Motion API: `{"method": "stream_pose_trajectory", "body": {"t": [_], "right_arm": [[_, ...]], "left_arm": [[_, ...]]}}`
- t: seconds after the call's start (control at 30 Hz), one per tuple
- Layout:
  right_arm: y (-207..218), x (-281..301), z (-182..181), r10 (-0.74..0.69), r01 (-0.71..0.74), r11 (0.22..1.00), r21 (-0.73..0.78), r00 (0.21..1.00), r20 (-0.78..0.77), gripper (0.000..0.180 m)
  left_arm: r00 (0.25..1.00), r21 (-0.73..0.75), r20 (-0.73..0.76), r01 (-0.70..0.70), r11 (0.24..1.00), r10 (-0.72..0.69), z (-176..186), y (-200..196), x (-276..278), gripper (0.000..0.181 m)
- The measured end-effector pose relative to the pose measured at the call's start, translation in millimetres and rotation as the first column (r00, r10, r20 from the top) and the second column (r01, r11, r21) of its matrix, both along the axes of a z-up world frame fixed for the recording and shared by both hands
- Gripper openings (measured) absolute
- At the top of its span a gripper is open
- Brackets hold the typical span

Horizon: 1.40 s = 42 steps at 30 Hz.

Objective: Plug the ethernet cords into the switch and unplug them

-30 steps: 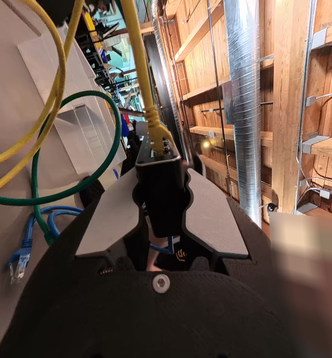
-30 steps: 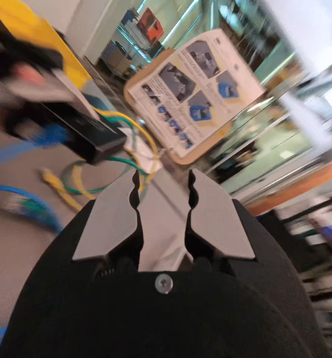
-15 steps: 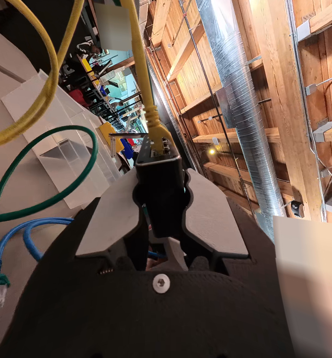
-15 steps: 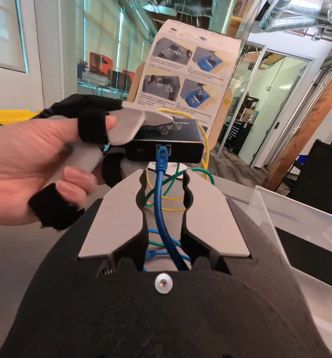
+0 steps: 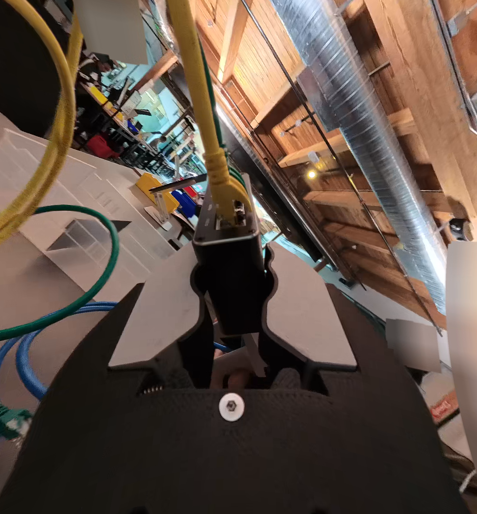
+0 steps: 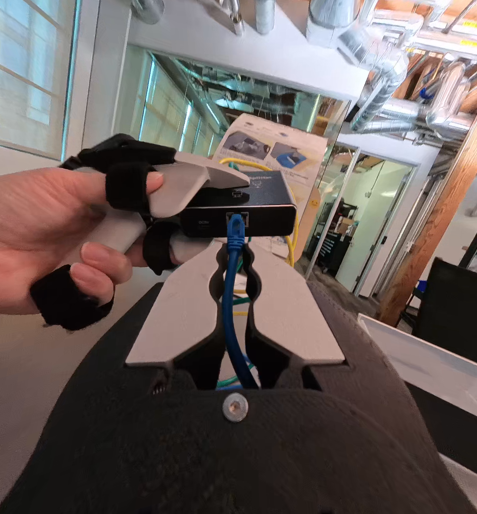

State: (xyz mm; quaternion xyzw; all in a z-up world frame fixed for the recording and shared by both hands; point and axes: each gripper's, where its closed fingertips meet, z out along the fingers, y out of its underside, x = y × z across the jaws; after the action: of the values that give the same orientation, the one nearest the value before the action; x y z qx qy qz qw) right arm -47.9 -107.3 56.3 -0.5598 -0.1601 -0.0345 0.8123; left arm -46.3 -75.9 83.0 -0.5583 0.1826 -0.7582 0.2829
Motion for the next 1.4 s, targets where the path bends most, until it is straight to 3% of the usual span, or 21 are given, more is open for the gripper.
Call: {"method": "stream_pose_trajectory", "body": {"t": [0.17,0.27,0.33,0.43,1.0,1.17,1.27,1.4], "right_arm": [[-22,-9,12,0.01,-0.025,0.989,0.149,0.995,0.1,0.011],[-34,-9,18,0.031,-0.049,0.976,0.213,0.996,0.088,0.011],[-37,-9,18,0.029,-0.056,0.968,0.243,0.993,0.114,0.011],[-36,-10,12,-0.02,-0.025,0.97,0.242,0.983,0.183,0.011],[-29,-8,5,0.009,-0.043,0.978,0.204,0.986,0.165,0.011],[-37,-17,7,-0.046,-0.031,0.962,0.273,0.961,0.272,0.012],[-41,-16,7,-0.062,-0.028,0.952,0.304,0.957,0.284,0.011],[-40,-15,1,-0.101,-0.013,0.948,0.319,0.935,0.34,0.011]], "left_arm": [[0.997,0.144,0.066,0.04,0.989,-0.05,25,-24,-5,0.041],[0.982,0.146,0.157,0.079,0.986,-0.102,42,-32,-9,0.056],[0.972,0.138,0.175,0.132,0.982,-0.155,44,-32,-8,0.049],[0.986,0.155,0.106,0.111,0.982,-0.128,33,-28,-3,0.038],[0.996,0.275,0.035,0.069,0.959,-0.082,30,-34,-2,0.038],[0.991,0.359,0.039,0.106,0.927,-0.128,36,-45,-11,0.038],[0.975,0.321,0.071,0.177,0.93,-0.21,41,-52,-13,0.049],[0.979,0.3,0.065,0.168,0.939,-0.196,33,-45,-9,0.037]]}}
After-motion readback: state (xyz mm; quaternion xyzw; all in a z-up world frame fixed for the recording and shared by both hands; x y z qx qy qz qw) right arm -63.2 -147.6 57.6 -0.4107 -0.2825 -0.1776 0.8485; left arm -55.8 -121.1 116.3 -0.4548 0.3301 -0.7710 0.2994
